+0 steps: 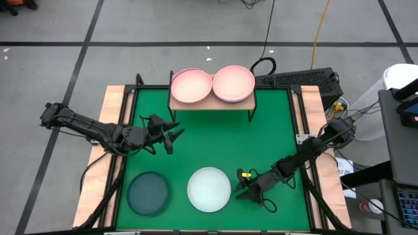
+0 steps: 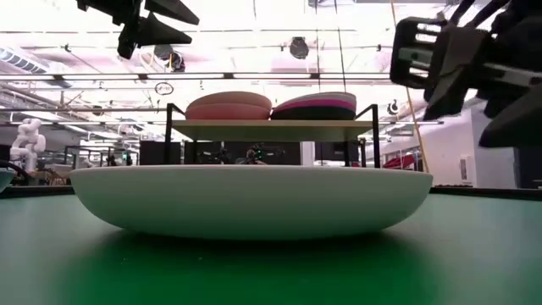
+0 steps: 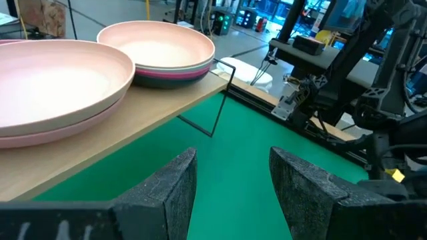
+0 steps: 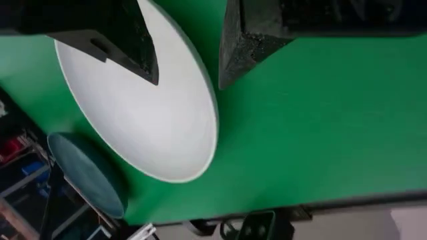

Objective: Place and stack plates onto a shelf
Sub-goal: Stack the white plate on top of light brown plate on the shelf

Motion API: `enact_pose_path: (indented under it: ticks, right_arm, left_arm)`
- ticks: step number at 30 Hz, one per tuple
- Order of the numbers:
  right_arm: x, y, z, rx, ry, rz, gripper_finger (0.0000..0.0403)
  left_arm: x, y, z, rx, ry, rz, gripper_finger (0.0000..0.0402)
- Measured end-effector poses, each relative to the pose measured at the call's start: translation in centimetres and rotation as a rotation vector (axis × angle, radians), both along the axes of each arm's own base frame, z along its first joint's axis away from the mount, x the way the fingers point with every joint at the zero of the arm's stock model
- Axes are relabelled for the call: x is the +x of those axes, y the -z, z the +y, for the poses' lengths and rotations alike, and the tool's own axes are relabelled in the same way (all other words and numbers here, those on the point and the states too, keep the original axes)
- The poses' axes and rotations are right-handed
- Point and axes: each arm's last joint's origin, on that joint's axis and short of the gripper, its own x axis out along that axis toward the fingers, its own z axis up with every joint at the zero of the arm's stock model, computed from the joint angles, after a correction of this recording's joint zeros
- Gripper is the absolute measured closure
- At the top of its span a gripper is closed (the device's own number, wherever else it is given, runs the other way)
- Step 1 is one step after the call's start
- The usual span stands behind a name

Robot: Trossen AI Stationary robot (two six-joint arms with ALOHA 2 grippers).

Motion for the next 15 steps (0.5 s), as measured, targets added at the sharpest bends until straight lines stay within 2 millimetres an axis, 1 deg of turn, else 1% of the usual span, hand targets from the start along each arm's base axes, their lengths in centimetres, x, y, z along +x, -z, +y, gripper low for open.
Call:
enact_pose_path:
  ticks: [6, 11, 15]
  right_arm:
    - [0.1, 1.0, -0.1, -0.037, -0.001, 0.025, 0.0261]
    - [0.5, 1.6, -0.6, -0.067, 0.057, 0.019, 0.0261]
    - [0.9, 2.0, -0.8, -0.068, 0.067, 0.014, 0.0261]
  left_arm:
    - [0.0, 0.0, 0.0, -0.002, -0.001, -0.003, 0.0209]
    - [0.0, -0.1, 0.0, -0.011, -0.002, -0.017, 0.0209]
    - [0.1, -0.3, 0.0, -0.014, -0.002, -0.029, 0.0209]
